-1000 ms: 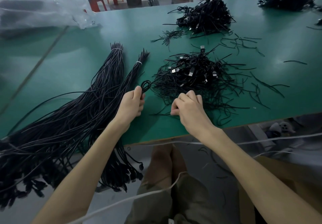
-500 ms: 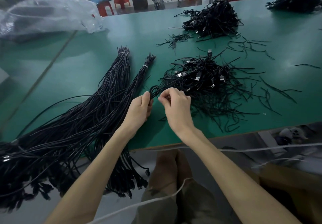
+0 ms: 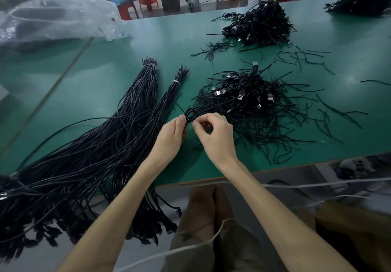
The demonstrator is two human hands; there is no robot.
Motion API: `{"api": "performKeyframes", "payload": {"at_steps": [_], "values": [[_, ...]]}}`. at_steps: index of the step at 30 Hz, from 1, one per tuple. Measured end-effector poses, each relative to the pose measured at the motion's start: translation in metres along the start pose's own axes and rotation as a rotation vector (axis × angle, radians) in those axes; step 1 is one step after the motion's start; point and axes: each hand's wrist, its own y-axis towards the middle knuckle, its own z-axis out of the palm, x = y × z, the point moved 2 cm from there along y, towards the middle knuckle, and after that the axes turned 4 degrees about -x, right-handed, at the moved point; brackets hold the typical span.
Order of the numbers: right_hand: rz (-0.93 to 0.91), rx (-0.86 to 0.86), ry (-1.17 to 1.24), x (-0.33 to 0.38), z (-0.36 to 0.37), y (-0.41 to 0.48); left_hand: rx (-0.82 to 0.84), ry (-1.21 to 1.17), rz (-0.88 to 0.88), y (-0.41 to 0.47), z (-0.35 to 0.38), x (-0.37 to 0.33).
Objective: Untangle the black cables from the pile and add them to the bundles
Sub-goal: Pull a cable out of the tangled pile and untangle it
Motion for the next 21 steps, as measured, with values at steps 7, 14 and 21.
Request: {"api": "performKeyframes", "payload": {"at_steps": [7, 14, 21], "values": [[-0.019, 0.031, -0.008, 0.0006, 0.0005, -0.0021, -0.004, 0.005, 0.024, -0.0018, 0.0005, 0.0], [0.023, 0.076, 0.136, -0.0031, 0.0011, -0.0015, -0.01, -0.12, -0.085, -0.0023, -0.0031, -0.0013], [0.135, 0.11, 0.423, -0.0078, -0.0036, 0.0016, 0.19, -0.521, -0.306, -0.0054, -0.0059, -0.0058]]}}
